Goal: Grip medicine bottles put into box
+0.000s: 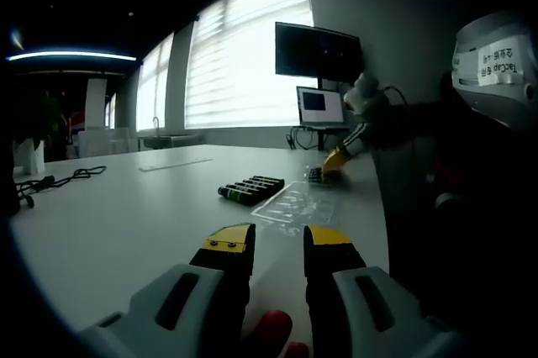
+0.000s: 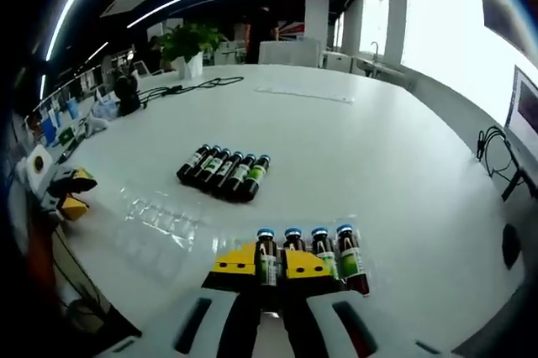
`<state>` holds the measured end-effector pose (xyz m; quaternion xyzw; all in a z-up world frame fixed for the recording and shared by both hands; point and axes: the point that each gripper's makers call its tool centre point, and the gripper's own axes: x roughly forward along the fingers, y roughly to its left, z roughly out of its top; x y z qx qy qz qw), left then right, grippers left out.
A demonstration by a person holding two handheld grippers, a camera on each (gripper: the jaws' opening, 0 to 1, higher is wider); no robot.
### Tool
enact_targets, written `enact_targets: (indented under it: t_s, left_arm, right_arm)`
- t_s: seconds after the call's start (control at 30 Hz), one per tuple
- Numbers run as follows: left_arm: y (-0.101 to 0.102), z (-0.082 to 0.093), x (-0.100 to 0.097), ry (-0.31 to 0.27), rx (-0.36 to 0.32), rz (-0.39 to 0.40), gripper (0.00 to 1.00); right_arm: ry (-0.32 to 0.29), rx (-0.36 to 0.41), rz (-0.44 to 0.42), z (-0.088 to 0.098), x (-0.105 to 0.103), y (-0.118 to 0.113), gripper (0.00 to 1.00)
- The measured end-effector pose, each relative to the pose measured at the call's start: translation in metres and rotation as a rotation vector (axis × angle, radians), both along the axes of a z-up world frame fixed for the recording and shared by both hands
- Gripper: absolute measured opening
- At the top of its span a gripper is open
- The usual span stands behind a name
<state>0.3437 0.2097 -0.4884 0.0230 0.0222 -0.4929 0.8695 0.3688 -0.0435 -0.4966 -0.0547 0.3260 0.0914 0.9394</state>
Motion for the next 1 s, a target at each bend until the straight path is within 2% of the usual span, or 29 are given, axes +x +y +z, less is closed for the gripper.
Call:
enact_targets:
  t_s: [0.17,0.2,0.23,0.37,0.43,0.53,0.57,0.7,1.0]
  left_arm:
    - [0.0,0.0,0.0,0.001,-0.001,0.0,0.17]
    - [0.0,0.0,0.0,0.001,-0.001,0.001,0.17]
    - [0.0,0.0,0.0,0.001,-0.001,0.001,0.17]
    - [0.0,0.0,0.001,0.002,-0.001,0.002,0.17]
    - [0.0,0.0,0.001,0.002,0.001,0.003,0.17]
    - [0.0,0.0,0.001,0.002,0.001,0.004,0.17]
    - [0.0,0.0,0.001,0.002,0.001,0.005,0.17]
    - [0.0,0.0,0.001,0.002,0.0,0.004,0.18]
    - [0.0,0.0,0.0,0.002,-0.001,0.003,0.18]
  right_arm:
    - [-0.023,-0.019,0.02,0.013,0.008,-0.011,0.05]
    - [-0.016,-0.049,0.073,0.013,0.008,-0.01,0.05]
    - [-0.011,-0.057,0.068,0.013,0.007,-0.012,0.04]
    - [0.045,-0.094,0.208,0.005,0.0,-0.001,0.04]
    - [0.06,-0.141,0.247,0.002,-0.001,-0.001,0.03]
    - [0.044,-0.163,0.271,0.005,-0.001,0.001,0.03]
    - [0.044,-0.164,0.317,0.006,-0.002,0.007,0.04]
    - [0.034,-0.178,0.331,0.011,0.0,0.01,0.04]
    - [-0.012,-0.134,0.311,0.022,0.024,0.016,0.06]
